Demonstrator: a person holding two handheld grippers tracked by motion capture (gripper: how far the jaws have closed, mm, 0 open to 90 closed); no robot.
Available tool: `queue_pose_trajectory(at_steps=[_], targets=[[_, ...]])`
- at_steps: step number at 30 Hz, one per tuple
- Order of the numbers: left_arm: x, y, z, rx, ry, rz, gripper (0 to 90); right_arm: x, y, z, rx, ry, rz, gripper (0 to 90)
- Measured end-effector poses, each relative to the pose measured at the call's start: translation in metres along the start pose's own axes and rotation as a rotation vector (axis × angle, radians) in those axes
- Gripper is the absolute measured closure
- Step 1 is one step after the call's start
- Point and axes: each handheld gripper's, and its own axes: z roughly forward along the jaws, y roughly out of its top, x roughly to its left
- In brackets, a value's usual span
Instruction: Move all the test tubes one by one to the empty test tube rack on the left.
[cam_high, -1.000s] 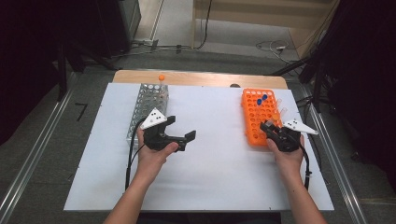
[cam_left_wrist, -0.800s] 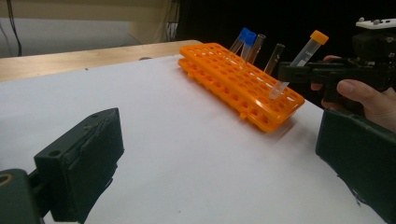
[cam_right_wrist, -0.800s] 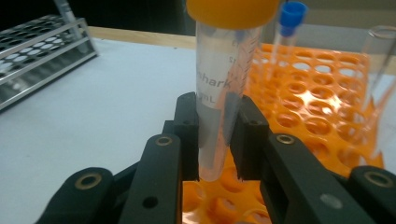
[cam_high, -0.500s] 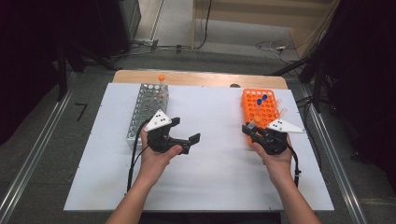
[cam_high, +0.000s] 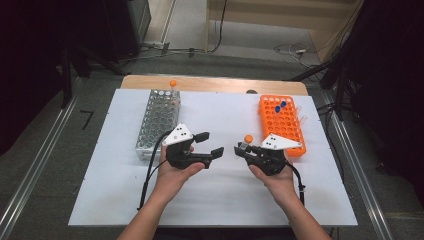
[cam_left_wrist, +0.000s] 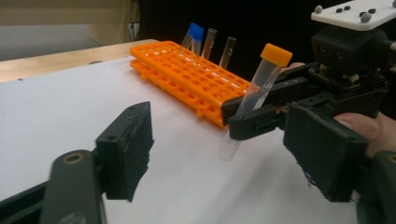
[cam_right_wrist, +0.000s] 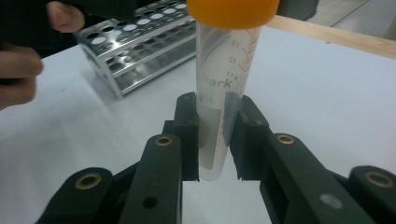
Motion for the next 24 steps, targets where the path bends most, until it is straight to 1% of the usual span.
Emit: queue_pose_trajectory(at_steps=[1, 2, 3, 5, 6, 10, 11, 12, 13, 14, 15, 16, 18, 19, 20, 21, 22, 24], targets=[[-0.004, -0.001, 0.003, 0.008, -0.010, 0.012, 29.9, 0.003, 0.000, 0.001, 0.004, 0.008, -0.007, 72.2], [-0.004, -0.001, 0.003, 0.008, -0.010, 0.012, 33.2, 0.003, 0.000, 0.001, 0.004, 0.008, -0.007, 72.2], [-0.006, -0.001, 0.005, 0.013, -0.018, 0.017, 33.2, 0.006, 0.001, 0.003, 0.007, 0.018, -0.013, 72.2], [-0.010, -0.002, 0.008, 0.027, -0.035, 0.038, 37.1, 0.011, 0.001, 0.005, 0.013, 0.034, -0.020, 72.2], [-0.011, -0.002, 0.009, 0.030, -0.045, 0.043, 40.8, 0.016, 0.002, 0.007, 0.022, 0.049, -0.022, 72.2], [-0.015, -0.003, 0.013, 0.044, -0.083, 0.048, 46.0, 0.021, 0.002, 0.010, 0.035, 0.067, -0.028, 72.2], [-0.015, -0.004, 0.014, 0.046, -0.093, 0.052, 50.0, 0.024, 0.002, 0.012, 0.044, 0.077, -0.032, 72.2], [-0.016, -0.004, 0.015, 0.049, -0.102, 0.055, 50.0, 0.024, 0.002, 0.012, 0.044, 0.077, -0.032, 72.2], [-0.017, -0.004, 0.016, 0.055, -0.108, 0.060, 53.4, 0.027, 0.002, 0.013, 0.049, 0.088, -0.040, 72.2], [-0.018, -0.005, 0.017, 0.056, -0.117, 0.059, 53.4, 0.027, 0.002, 0.013, 0.049, 0.088, -0.040, 72.2], [-0.019, -0.005, 0.017, 0.062, -0.123, 0.062, 57.2, 0.031, 0.002, 0.014, 0.056, 0.098, -0.044, 72.2], [-0.020, -0.005, 0.019, 0.064, -0.130, 0.065, 57.2, 0.031, 0.002, 0.014, 0.056, 0.098, -0.044, 72.2], [-0.021, -0.006, 0.020, 0.068, -0.139, 0.069, 61.0, 0.034, 0.003, 0.015, 0.058, 0.107, -0.057, 72.2], [-0.022, -0.006, 0.020, 0.070, -0.135, 0.073, 62.2, 0.036, 0.003, 0.015, 0.059, 0.111, -0.064, 72.2], [-0.022, -0.006, 0.020, 0.069, -0.134, 0.074, 66.0, 0.039, 0.003, 0.016, 0.062, 0.115, -0.078, 72.2], [-0.021, -0.005, 0.019, 0.069, -0.133, 0.071, 66.0, 0.039, 0.003, 0.016, 0.062, 0.115, -0.078, 72.2], [-0.021, -0.005, 0.019, 0.064, -0.135, 0.068, 68.1, 0.040, 0.003, 0.016, 0.062, 0.120, -0.081, 72.2], [-0.020, -0.005, 0.019, 0.065, -0.135, 0.074, 68.6, 0.040, 0.003, 0.016, 0.064, 0.123, -0.080, 72.2]])
